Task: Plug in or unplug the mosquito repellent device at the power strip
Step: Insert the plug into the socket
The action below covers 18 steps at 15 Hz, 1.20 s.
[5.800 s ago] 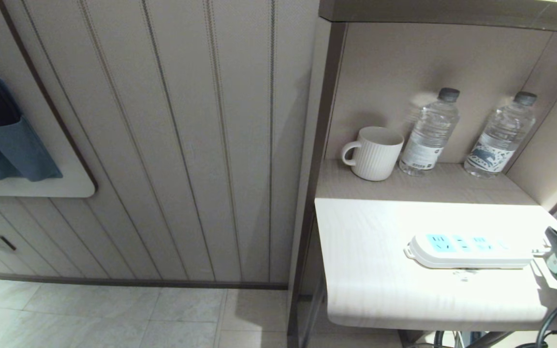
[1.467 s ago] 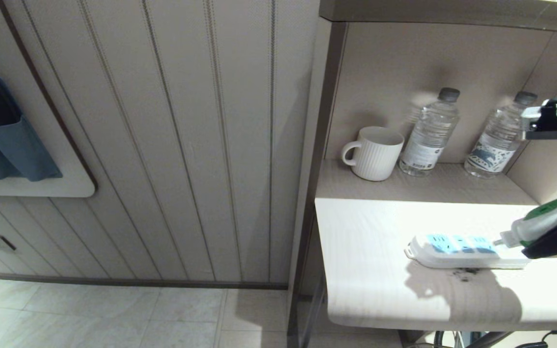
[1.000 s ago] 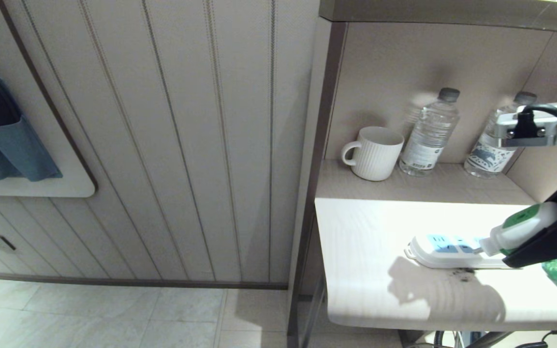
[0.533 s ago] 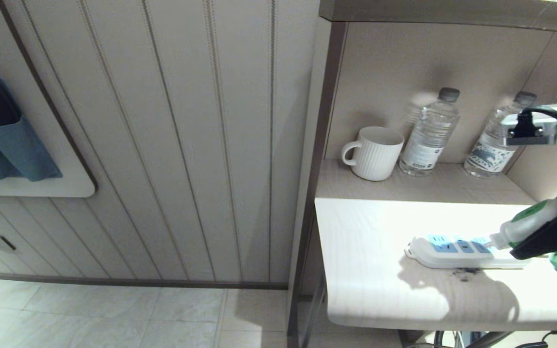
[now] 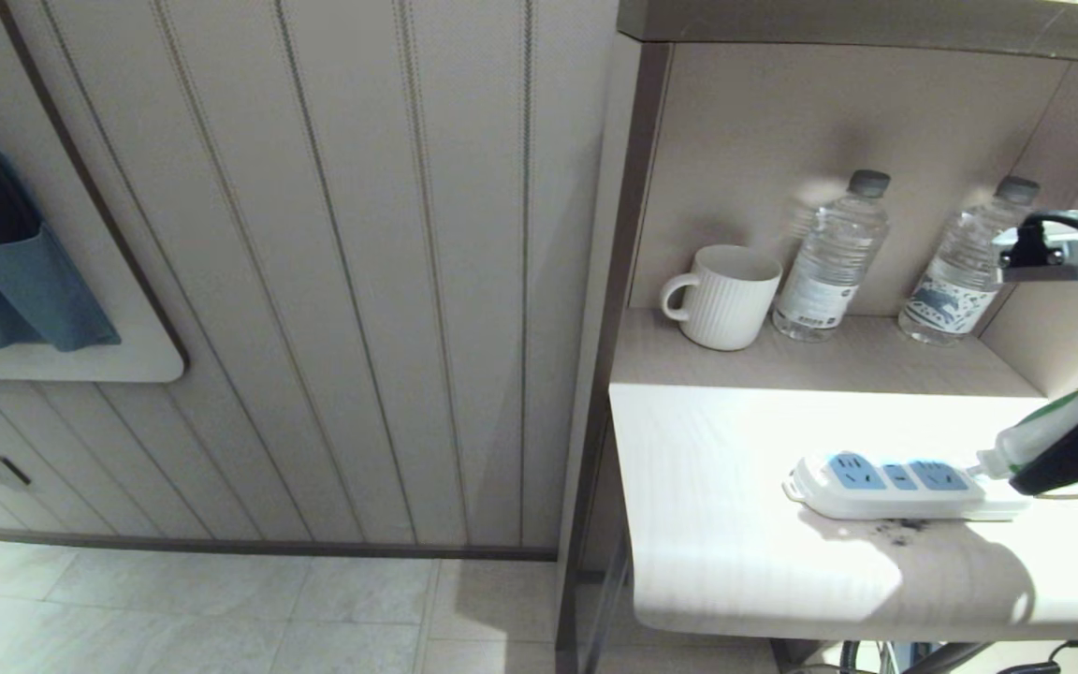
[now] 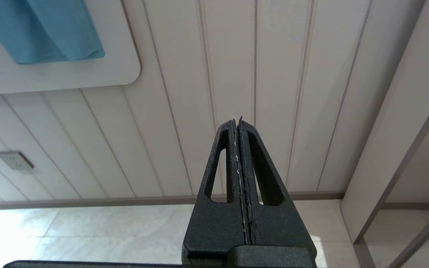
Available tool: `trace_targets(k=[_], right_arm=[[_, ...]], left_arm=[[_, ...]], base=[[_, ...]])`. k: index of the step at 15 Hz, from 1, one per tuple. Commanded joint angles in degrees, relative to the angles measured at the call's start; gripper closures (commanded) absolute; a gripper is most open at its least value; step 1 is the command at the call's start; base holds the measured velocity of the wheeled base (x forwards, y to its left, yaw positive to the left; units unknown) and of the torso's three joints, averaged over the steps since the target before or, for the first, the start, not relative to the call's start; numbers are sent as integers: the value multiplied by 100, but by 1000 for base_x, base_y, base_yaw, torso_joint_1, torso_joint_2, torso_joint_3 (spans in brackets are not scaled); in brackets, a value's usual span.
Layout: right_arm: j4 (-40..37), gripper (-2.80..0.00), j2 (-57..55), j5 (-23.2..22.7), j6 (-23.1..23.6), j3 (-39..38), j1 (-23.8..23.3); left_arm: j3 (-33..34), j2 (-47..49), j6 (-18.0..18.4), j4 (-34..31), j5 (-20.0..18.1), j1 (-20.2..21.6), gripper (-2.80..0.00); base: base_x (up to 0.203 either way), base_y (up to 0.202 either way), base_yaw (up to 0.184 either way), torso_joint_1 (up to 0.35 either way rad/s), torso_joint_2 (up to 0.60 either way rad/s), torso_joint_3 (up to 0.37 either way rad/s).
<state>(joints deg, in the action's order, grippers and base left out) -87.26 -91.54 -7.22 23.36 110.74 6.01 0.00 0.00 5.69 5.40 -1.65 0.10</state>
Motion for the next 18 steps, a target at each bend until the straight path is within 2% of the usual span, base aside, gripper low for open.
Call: trace_targets(k=[1, 11, 15, 18], right_arm=[[-269, 0, -4, -8, 2, -44, 6], [-269, 0, -442, -130, -23, -194, 171], [-269, 0, -1108, -147, -71, 8, 237], [-269, 0, -1537, -151, -298, 87, 415]], left_arm=[[0, 0, 2, 5, -2, -1, 0], [0, 0, 2, 13, -2, -1, 0], [0, 0, 2, 5, -2, -1, 0], [0, 0, 2, 5, -2, 1, 0]], base=[[0, 0, 0, 0, 0, 0], [0, 0, 0, 169, -393, -226], [0, 0, 0, 51, -105, -58], [0, 0, 0, 0, 0, 0]])
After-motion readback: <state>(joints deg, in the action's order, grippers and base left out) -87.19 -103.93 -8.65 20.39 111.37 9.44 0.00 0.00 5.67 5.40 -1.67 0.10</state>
